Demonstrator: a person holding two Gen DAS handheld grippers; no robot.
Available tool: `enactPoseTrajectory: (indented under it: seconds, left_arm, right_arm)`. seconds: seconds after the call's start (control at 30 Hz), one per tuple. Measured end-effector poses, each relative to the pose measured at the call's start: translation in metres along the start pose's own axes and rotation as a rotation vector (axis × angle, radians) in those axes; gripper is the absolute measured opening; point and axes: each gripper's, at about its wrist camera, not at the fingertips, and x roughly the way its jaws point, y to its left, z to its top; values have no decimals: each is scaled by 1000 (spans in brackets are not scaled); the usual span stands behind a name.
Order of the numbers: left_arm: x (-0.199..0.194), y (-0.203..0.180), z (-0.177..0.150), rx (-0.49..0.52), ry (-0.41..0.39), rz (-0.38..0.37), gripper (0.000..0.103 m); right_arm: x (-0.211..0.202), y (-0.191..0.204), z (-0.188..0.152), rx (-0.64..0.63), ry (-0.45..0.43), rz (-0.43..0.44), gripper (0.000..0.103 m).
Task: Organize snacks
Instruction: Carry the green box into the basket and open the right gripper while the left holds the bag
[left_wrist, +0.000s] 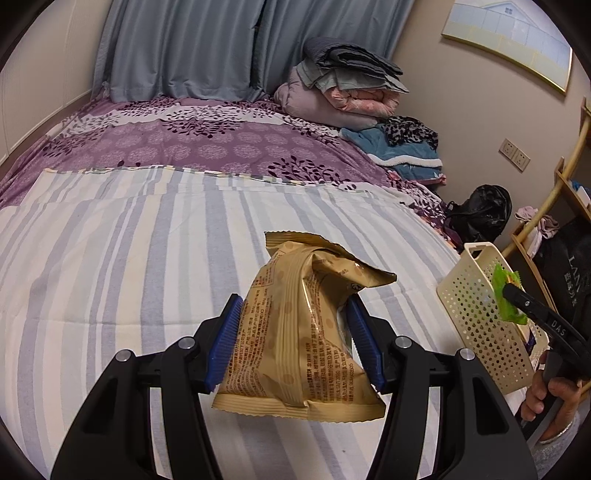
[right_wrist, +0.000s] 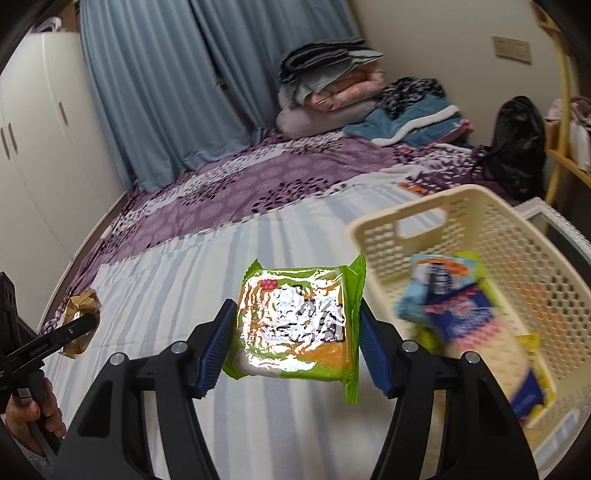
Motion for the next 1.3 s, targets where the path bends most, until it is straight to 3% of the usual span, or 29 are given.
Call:
enactPoseTrajectory:
  seconds: [0.3,0.53,1.3]
  left_arm:
    - [4,-38,3,61,7,-32,59]
    - [7,-69,3,108,11,-61,59]
    - [19,-169,3,293,44,-140,59]
  right_arm:
    - [-43,-72,-1,45,-70,-156,64]
    - [-59,-115,-12,109,-83,-230,63]
    - [-74,-160,-28,187,-122,-251,63]
